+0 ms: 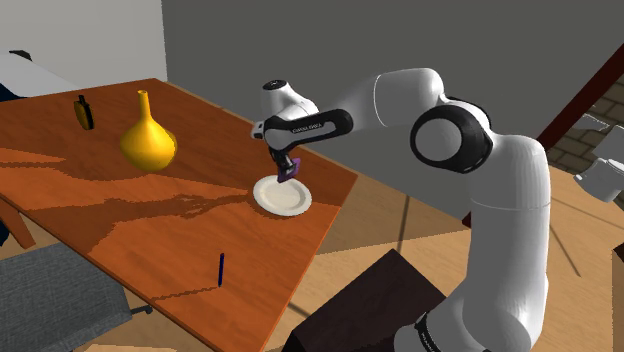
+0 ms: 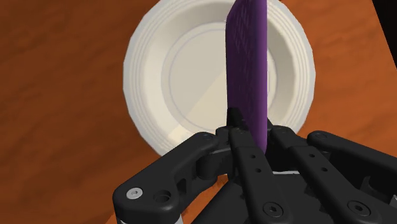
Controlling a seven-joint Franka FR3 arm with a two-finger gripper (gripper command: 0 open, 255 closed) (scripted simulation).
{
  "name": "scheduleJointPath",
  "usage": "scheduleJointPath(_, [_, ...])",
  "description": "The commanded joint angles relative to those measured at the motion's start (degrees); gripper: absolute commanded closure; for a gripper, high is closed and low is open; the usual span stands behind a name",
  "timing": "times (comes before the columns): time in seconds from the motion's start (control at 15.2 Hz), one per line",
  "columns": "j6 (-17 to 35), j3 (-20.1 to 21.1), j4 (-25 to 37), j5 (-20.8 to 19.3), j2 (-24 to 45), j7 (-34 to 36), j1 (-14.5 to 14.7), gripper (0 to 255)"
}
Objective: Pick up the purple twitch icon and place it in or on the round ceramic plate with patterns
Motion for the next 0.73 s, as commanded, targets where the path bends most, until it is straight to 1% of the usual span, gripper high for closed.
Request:
scheduleJointPath(0.0, [1.1, -0.1, -0.3, -0.2, 0.8, 0.3, -0.1, 255])
scheduleJointPath(0.66, [6.0, -0.8, -0.9, -1.5, 5.3, 2.2, 0.2, 255])
